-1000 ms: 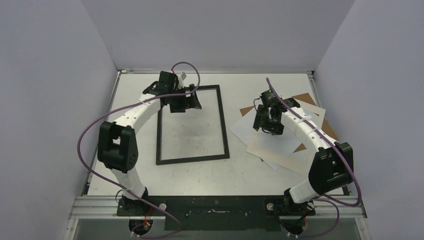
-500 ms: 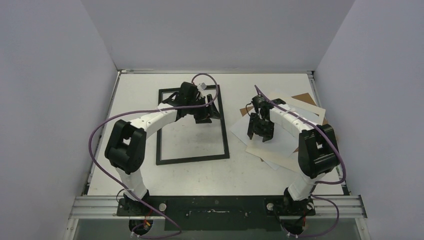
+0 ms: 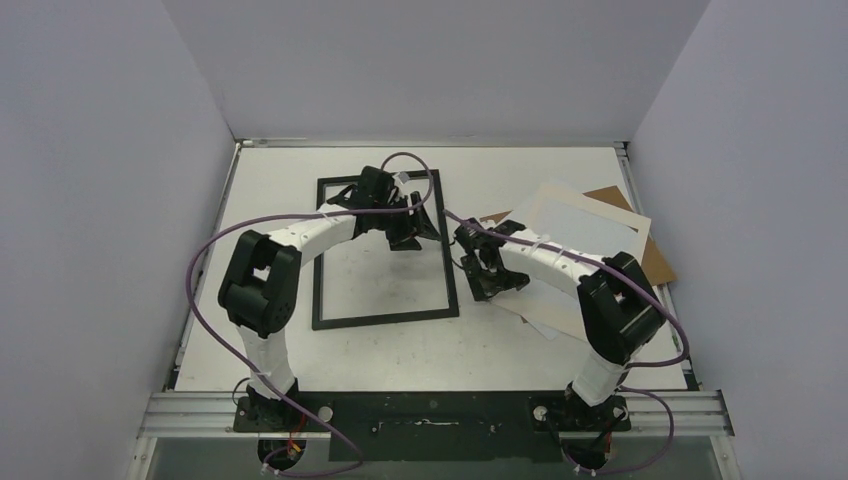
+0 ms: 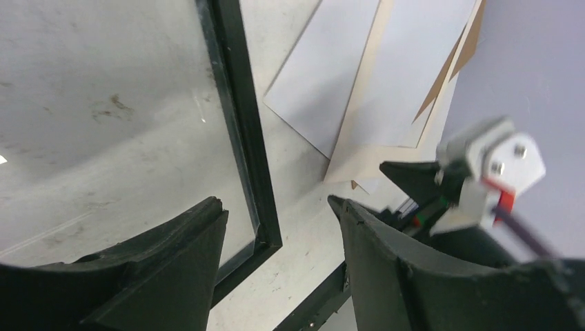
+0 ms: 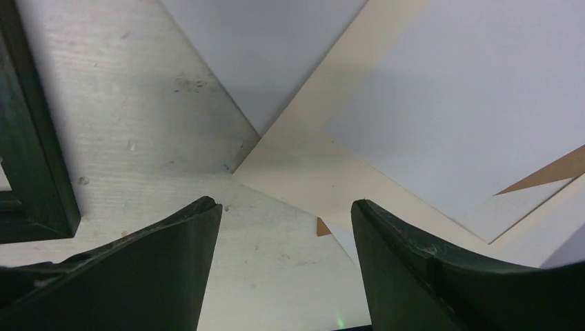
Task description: Put the photo into the frame
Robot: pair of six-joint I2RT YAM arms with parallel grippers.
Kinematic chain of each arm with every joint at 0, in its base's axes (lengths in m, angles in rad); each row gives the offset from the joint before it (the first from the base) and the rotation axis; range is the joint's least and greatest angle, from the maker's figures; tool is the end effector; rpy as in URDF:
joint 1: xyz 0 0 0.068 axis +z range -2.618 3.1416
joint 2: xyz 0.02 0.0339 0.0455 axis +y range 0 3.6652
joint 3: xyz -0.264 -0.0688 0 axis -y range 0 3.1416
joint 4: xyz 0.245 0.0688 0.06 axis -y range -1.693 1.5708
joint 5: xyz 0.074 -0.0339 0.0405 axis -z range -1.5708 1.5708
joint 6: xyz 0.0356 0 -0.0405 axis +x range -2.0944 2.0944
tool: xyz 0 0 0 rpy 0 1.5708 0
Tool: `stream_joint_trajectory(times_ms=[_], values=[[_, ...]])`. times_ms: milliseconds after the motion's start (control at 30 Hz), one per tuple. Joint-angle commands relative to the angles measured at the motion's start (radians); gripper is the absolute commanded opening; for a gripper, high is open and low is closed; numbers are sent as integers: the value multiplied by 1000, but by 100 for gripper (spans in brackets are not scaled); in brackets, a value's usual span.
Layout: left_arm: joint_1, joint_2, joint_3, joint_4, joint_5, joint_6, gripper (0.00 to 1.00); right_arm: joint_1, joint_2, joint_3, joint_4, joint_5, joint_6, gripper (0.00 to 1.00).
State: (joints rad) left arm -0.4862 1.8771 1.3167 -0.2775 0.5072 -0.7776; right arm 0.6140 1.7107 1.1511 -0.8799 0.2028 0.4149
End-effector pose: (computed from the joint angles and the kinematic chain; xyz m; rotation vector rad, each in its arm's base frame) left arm 0.3538 -0.2066 0.2077 -0.1220 2.6188 -1.1370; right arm 0.2580 0.1731 0.1878 -0.2711 2.9109 -0.1644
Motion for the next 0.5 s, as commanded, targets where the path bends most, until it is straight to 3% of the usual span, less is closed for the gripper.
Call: stream_joint_trajectory(times_ms=[0, 467], values=[[62, 25, 78, -56, 16, 34, 59, 113, -21, 4, -6, 197, -114, 71], [145, 24, 92, -138, 1, 61, 59, 260, 165, 47, -24, 439, -116, 69]])
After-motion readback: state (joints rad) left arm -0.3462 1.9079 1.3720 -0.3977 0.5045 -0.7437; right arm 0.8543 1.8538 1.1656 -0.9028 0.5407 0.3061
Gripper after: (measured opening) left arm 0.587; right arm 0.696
